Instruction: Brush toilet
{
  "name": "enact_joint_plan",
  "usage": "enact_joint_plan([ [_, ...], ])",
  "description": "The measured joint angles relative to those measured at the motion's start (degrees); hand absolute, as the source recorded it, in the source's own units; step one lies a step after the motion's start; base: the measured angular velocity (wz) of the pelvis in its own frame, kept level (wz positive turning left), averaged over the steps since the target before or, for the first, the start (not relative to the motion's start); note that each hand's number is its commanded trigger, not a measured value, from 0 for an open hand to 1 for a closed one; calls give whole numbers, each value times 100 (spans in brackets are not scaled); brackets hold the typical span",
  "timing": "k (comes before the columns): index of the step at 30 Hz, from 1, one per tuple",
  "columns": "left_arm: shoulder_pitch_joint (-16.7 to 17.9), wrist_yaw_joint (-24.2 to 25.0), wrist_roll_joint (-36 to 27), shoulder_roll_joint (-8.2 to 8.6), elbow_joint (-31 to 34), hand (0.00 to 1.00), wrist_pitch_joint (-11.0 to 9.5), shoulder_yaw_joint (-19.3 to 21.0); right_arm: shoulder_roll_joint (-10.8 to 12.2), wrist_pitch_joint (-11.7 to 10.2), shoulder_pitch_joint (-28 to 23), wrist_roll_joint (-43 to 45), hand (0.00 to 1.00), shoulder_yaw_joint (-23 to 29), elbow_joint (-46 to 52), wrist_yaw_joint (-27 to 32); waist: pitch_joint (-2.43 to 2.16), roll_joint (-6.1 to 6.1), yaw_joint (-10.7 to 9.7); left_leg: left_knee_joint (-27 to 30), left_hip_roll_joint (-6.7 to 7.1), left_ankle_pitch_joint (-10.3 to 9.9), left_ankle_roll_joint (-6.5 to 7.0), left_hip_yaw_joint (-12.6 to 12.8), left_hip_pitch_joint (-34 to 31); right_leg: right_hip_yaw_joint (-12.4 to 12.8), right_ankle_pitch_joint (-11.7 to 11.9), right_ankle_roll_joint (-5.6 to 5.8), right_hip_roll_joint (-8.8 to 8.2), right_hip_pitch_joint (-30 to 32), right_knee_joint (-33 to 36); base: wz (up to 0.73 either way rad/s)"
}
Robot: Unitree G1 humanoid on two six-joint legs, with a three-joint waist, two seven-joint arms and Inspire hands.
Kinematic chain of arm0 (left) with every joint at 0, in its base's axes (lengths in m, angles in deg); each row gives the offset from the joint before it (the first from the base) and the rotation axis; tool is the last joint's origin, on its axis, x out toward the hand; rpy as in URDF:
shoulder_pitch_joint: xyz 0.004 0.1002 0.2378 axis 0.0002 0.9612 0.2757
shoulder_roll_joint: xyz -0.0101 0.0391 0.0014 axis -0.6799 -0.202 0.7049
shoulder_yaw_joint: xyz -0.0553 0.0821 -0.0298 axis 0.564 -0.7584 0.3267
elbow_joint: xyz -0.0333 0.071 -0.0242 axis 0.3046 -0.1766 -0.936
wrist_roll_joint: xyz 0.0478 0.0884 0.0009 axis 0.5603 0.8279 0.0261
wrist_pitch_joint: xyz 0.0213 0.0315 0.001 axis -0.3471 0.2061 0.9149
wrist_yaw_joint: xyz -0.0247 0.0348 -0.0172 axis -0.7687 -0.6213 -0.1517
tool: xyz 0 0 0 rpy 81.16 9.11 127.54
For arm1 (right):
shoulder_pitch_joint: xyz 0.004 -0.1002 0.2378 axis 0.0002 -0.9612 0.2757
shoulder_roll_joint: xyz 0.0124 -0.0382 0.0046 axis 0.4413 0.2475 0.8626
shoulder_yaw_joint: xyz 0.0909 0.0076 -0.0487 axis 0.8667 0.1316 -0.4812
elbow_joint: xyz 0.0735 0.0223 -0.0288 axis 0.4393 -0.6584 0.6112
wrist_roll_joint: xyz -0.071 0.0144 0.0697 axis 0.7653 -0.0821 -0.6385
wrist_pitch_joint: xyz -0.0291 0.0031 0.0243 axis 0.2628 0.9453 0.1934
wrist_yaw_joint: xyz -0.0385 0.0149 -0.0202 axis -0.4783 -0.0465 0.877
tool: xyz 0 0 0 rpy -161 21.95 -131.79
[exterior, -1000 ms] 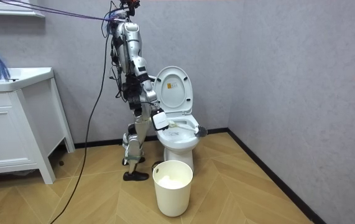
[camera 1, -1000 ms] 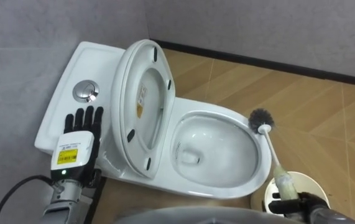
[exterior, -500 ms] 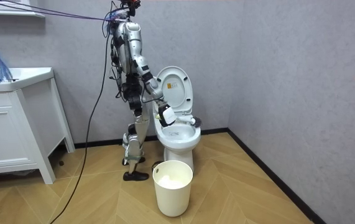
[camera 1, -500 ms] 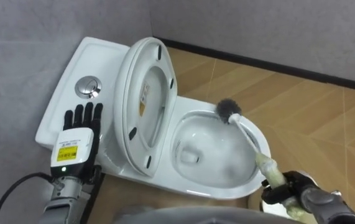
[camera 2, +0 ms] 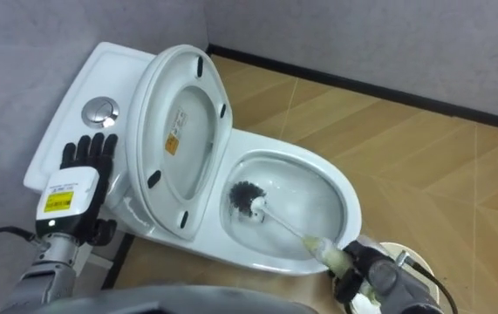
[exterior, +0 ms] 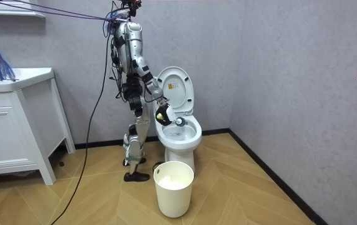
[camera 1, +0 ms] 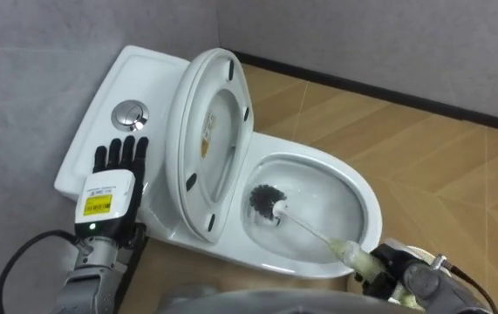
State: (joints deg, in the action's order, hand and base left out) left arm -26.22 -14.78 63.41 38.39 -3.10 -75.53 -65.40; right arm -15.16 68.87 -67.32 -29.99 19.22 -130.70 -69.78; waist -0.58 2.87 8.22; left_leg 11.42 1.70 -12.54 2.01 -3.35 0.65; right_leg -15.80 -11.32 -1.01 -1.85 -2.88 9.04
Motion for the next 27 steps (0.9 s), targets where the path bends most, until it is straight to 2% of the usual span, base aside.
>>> enact_joint_plan([
  [3,-2,-17,-2,0,0,0,19,-3,0,119,-23,333,100,-44,33,-21,-3,9,1,6,1,0,0,0,1,7,0,0,-2,2,14,0],
  [5,-3,-16,-2,0,13,0,29,-2,-2,170,-82,543,100,-42,161,-47,16,41,6,17,0,0,0,0,-15,5,0,0,-4,12,36,0],
  [6,-16,-12,0,0,14,0,32,-3,-3,185,-84,624,100,-44,168,-68,1,21,15,34,-1,0,1,2,-41,6,0,0,-5,49,67,0],
  [7,-29,-8,0,0,13,0,32,-5,-3,213,-82,673,100,-45,167,-84,6,33,17,38,-3,0,1,0,-74,4,0,-1,-4,86,86,0],
  [12,-114,-2,-17,0,11,0,34,-8,-17,219,-75,687,100,-39,69,-117,3,11,0,130,2,1,2,-10,-217,-8,2,-4,-3,188,160,0],
  [13,-134,-2,-35,0,11,0,33,-9,-21,218,-57,685,100,-39,42,-115,21,11,-3,135,2,1,2,-13,-225,-6,2,-4,-4,192,161,0],
  [17,-320,13,-152,0,-56,0,31,-17,-26,229,25,566,100,-32,-273,-89,25,20,-10,220,8,4,7,-78,-371,-28,10,-17,-7,278,170,7],
  [21,-480,37,-211,1,-74,0,50,-22,-26,311,64,563,100,-20,-322,27,31,26,-62,333,16,15,-9,-156,-593,-161,23,-39,-27,405,185,13],
  [23,-524,53,-214,1,-86,0,62,-29,-36,307,116,563,100,-24,-360,66,39,22,-53,348,16,19,-17,-168,-644,-205,22,-42,-26,436,181,12],
  [26,-682,49,-216,1,-114,0,27,-74,-164,212,298,561,100,-24,-511,146,56,-49,-58,521,46,19,-16,-263,-911,-303,3,-60,-69,653,317,15],
  [27,-774,41,-216,0,-122,0,6,-95,-243,196,446,593,100,-34,-586,204,93,-88,-48,622,62,19,-16,-295,-1062,-336,-28,-68,-106,830,473,13],
])
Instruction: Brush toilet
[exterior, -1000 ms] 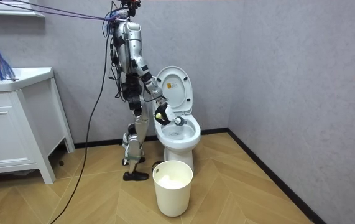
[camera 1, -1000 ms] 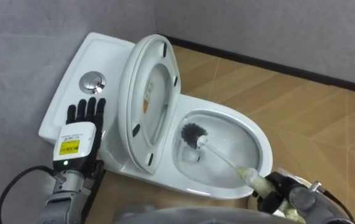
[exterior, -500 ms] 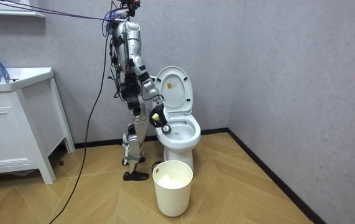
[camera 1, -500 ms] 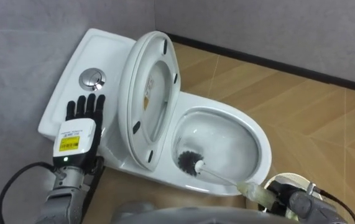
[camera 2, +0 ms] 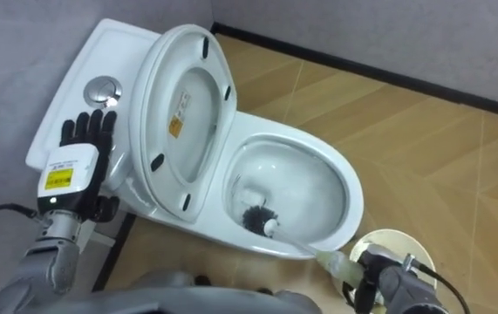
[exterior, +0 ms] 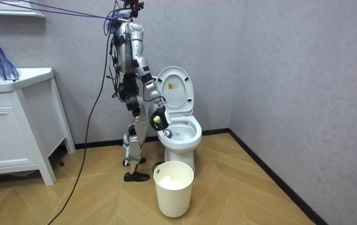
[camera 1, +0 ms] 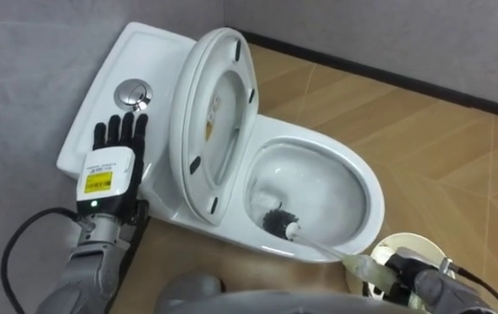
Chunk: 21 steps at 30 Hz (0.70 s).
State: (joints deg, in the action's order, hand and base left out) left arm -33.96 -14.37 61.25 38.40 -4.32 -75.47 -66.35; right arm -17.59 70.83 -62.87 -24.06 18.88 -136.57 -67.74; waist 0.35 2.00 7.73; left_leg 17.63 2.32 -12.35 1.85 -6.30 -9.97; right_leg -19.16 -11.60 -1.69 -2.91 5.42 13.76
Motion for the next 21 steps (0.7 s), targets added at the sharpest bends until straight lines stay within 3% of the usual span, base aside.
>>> enact_joint_plan([
  [1,-98,-44,1,-1,-88,0,-13,-71,-56,-9,172,48,100,-9,-157,98,54,-36,9,58,14,1,1,-21,-122,-2,-34,-4,-34,166,157,8],
  [2,-204,-82,1,-1,-163,0,-35,-111,-73,-8,264,51,100,-10,-241,147,68,-52,25,95,13,4,3,-22,-186,-5,-51,-4,-54,247,234,5],
  [6,-649,-203,-5,-1,-478,0,-160,-224,-107,-30,732,103,100,-221,-406,343,83,-70,103,301,41,52,-9,-79,-632,-96,-98,-32,-145,700,552,8],
  [9,-987,-246,-5,-2,-627,0,-252,-309,-154,-117,1096,102,100,-533,-439,453,103,-56,292,494,42,64,-19,-47,-962,-130,-125,-92,-200,1030,781,0],
  [13,-1327,-335,-7,-22,-734,0,-288,-465,-154,-93,1542,129,100,-825,-444,558,156,6,399,710,60,67,-26,-84,-1285,-149,-173,-127,-251,1334,971,6],
  [15,-1523,-468,-7,-68,-806,0,-324,-555,-218,20,1792,221,100,-1054,-350,573,200,73,556,740,46,77,-45,-74,-1475,-145,-168,-154,-251,1528,1043,-2],
  [21,-1748,-598,-1,-190,-769,0,-489,-643,-255,278,2157,414,100,-1302,-197,503,230,176,781,783,39,99,-82,-79,-1749,-151,-130,-209,-206,1780,1085,-1],
])
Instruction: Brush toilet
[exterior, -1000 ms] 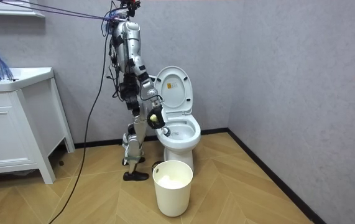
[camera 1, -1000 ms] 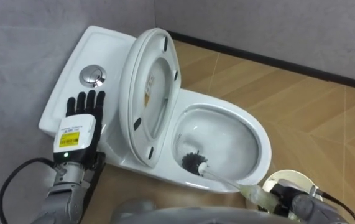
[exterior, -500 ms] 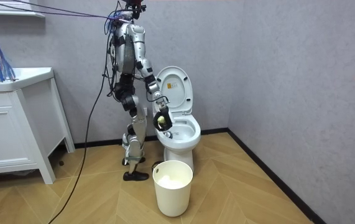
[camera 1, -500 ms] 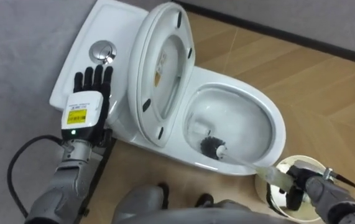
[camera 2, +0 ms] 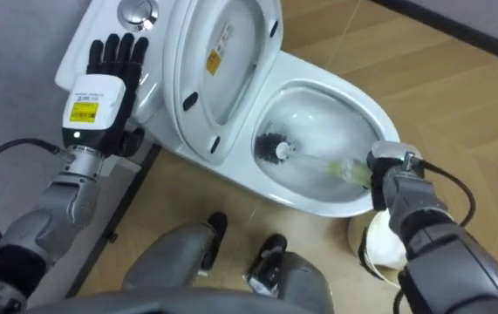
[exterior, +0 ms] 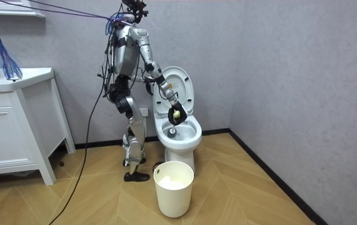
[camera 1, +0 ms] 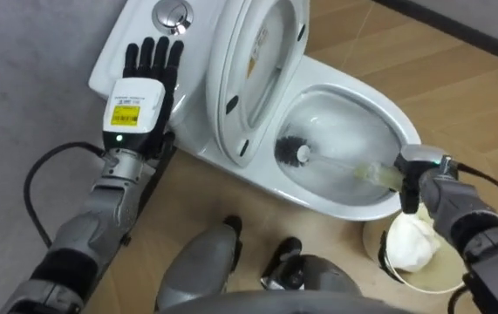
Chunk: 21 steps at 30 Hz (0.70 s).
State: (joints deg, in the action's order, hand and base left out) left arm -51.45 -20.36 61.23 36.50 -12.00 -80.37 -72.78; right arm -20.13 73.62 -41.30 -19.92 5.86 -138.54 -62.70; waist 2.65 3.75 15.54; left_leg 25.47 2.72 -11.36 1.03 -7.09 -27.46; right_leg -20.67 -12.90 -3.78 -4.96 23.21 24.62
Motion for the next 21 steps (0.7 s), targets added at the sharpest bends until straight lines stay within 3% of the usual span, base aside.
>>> enact_joint_plan([
  [3,-49,-142,-4,-91,43,0,-46,-81,-13,125,89,-69,100,-154,62,-30,24,89,75,41,0,24,-37,-61,-122,-38,11,-22,16,101,4,8],
  [13,-250,-259,-169,-282,280,0,-41,-370,-225,151,561,-225,100,-561,-2,-140,41,119,127,229,-6,27,-40,-178,-481,-167,14,-34,12,323,30,6],
  [18,-286,-383,-173,-514,405,0,-64,-406,-391,194,804,-704,100,-577,-27,-140,101,205,205,228,-2,43,-55,-178,-608,-159,12,-49,-16,492,108,0],
  [21,-282,-419,-234,-605,457,0,-62,-417,-415,178,1073,-1043,100,-573,-338,-138,111,219,197,214,-6,43,-55,-164,-623,-151,9,-51,-21,524,109,0],
])
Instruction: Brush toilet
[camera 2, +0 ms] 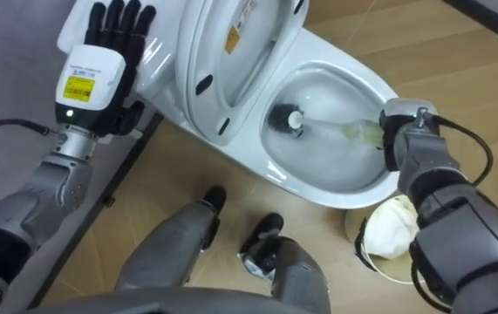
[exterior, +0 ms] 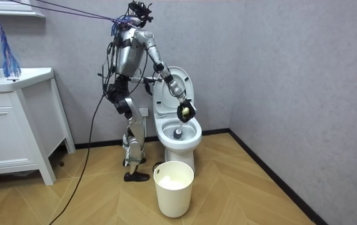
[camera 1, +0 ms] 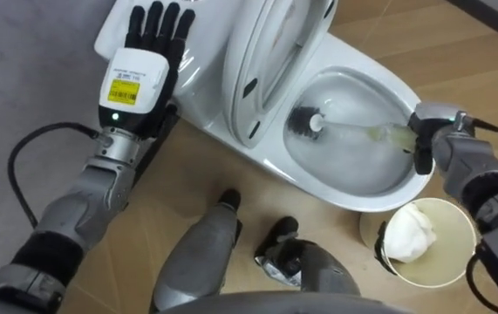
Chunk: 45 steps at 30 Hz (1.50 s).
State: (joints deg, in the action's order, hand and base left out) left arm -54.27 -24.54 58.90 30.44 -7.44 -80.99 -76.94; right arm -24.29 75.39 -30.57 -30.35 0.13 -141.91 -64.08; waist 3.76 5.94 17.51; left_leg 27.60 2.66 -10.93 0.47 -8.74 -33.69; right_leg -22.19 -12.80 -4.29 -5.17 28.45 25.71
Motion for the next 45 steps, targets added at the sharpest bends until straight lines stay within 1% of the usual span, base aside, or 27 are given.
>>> enact_joint_plan([
  [2,8,-5,-6,-57,55,0,27,-36,-69,-1,141,-365,100,0,-167,-1,15,26,0,-24,7,18,4,14,-6,5,-4,-5,-25,39,36,0],
  [3,16,-4,-9,-69,131,0,48,-36,-179,-22,168,-602,100,0,-213,0,31,49,1,-25,24,30,9,23,-43,1,-26,-6,-61,98,104,5],
  [4,7,-11,-38,-76,166,0,53,-36,-255,-60,182,-877,100,0,-307,2,35,57,2,-7,30,32,12,21,-90,-2,-31,-5,-70,141,127,5],
  [7,43,-31,-134,-93,202,0,59,-36,-308,-73,181,-1435,100,8,-500,3,40,52,-12,28,40,33,13,7,-151,-6,-33,-5,-97,210,210,0],
  [9,52,-22,-294,-143,353,0,130,-36,-344,-77,181,-1713,100,154,-555,21,42,47,-78,108,80,47,13,-24,-313,-20,-77,-23,-142,373,322,8],
  [10,47,-21,-355,-143,407,0,168,-36,-360,-76,181,-1790,100,186,-556,40,35,26,-130,155,101,49,11,-59,-380,-57,-96,-23,-166,422,364,19],
  [12,43,-13,-445,-197,563,0,290,-46,-357,-62,133,-2220,100,290,-560,77,39,0,-226,289,117,50,10,-74,-562,-130,-121,-36,-206,558,464,15],
  [13,34,-5,-443,-210,572,0,300,-46,-357,-62,114,-2331,100,345,-560,78,50,-16,-239,318,118,50,11,-74,-585,-142,-122,-38,-211,569,485,7],
  [15,-24,42,-475,-248,563,0,341,-45,-360,-51,41,-2769,100,367,-571,92,87,-106,-279,391,132,51,14,-72,-642,-182,-147,-33,-241,592,511,7],
  [16,-41,78,-499,-248,571,0,408,-45,-359,-53,-17,-3032,100,367,-606,92,79,-145,-283,401,132,51,15,-69,-687,-186,-147,-33,-245,627,530,3],
  [17,-41,86,-499,-251,570,0,433,-45,-358,-57,-62,-3135,100,367,-606,92,76,-153,-283,403,137,52,17,-68,-708,-185,-148,-34,-258,656,558,5],
  [20,-53,85,-499,-253,574,0,505,-44,-359,-55,-218,-3620,100,373,-628,92,65,-218,-306,438,208,60,32,-65,-821,-182,-205,-35,-370,822,770,7],
  [22,-43,84,-506,-253,574,0,537,-43,-357,-73,-252,-3923,100,372,-761,90,44,-309,-301,503,218,61,35,-59,-892,-177,-216,-36,-392,895,835,0],
  [24,14,78,-508,-253,601,0,621,-29,-354,-110,-288,-4000,100,376,-800,84,25,-341,-297,510,221,62,37,-39,-928,-172,-218,-38,-405,944,897,0],
  [25,31,73,-501,-253,613,0,661,-27,-354,-113,-291,-4005,100,375,-827,84,23,-345,-300,517,219,66,43,7,-947,-170,-224,-42,-417,965,911,3],
  [27,53,74,-498,-244,607,0,742,-28,-348,-128,-363,-4051,100,374,-870,74,15,-368,-307,539,230,70,45,-1,-964,-192,-244,-48,-434,975,938,7],
  [29,66,83,-514,-245,601,0,792,-28,-348,-132,-422,-3999,100,374,-884,69,10,-389,-316,560,268,70,46,-13,-957,-206,-288,-37,-480,975,1007,10],
  [30,70,95,-549,-242,592,0,827,-38,-348,-135,-430,-3834,100,366,-882,68,-10,-425,-327,570,280,71,49,-14,-964,-215,-297,-31,-495,975,1018,10],
  [31,76,90,-550,-242,573,0,856,-66,-348,-138,-432,-3721,100,366,-865,78,-17,-442,-327,571,288,74,54,-14,-965,-216,-299,-28,-503,974,1026,7],
  [34,60,60,-555,-235,434,0,880,-185,-353,-184,-433,-3021,100,231,-769,126,-19,-535,-301,615,313,72,71,2,-964,-213,-319,-4,-550,977,1095,5],
  [36,-2,34,-555,-234,350,0,895,-240,-351,-182,-432,-2431,100,-51,-578,169,-18,-630,-281,609,313,75,78,22,-970,-218,-318,-2,-561,981,1099,0],
  [37,-14,37,-542,-234,313,0,899,-266,-342,-114,-433,-2096,100,-150,-540,212,-21,-677,-243,605,305,76,82,54,-971,-209,-319,-1,-563,989,1106,-3],
  [38,-16,39,-543,-233,310,0,904,-266,-342,-71,-433,-1893,100,-178,-522,229,-21,-693,-220,602,302,76,84,69,-972,-197,-318,-1,-562,998,1109,-6],
  [40,-35,43,-623,-226,310,0,916,-296,-363,8,-418,-1313,100,-228,-474,418,-27,-792,-198,600,298,76,85,66,-973,-207,-318,-2,-558,1002,1104,-2],
  [41,-31,44,-659,-226,310,0,916,-305,-362,22,-417,-1155,100,-229,-454,461,-27,-807,-198,601,297,76,85,67,-973,-207,-319,-4,-557,1002,1104,0],
  [43,-2,43,-691,-214,310,0,944,-330,-367,152,-429,-703,100,-253,-253,584,-30,-843,-205,600,289,77,83,69,-973,-212,-328,-18,-553,1003,1102,0],
  [45,-9,38,-816,-184,310,0,952,-397,-371,233,-469,-470,100,-283,-82,669,-33,-848,-200,618,280,77,82,69,-971,-212,-330,-21,-540,1000,1093,0],
])
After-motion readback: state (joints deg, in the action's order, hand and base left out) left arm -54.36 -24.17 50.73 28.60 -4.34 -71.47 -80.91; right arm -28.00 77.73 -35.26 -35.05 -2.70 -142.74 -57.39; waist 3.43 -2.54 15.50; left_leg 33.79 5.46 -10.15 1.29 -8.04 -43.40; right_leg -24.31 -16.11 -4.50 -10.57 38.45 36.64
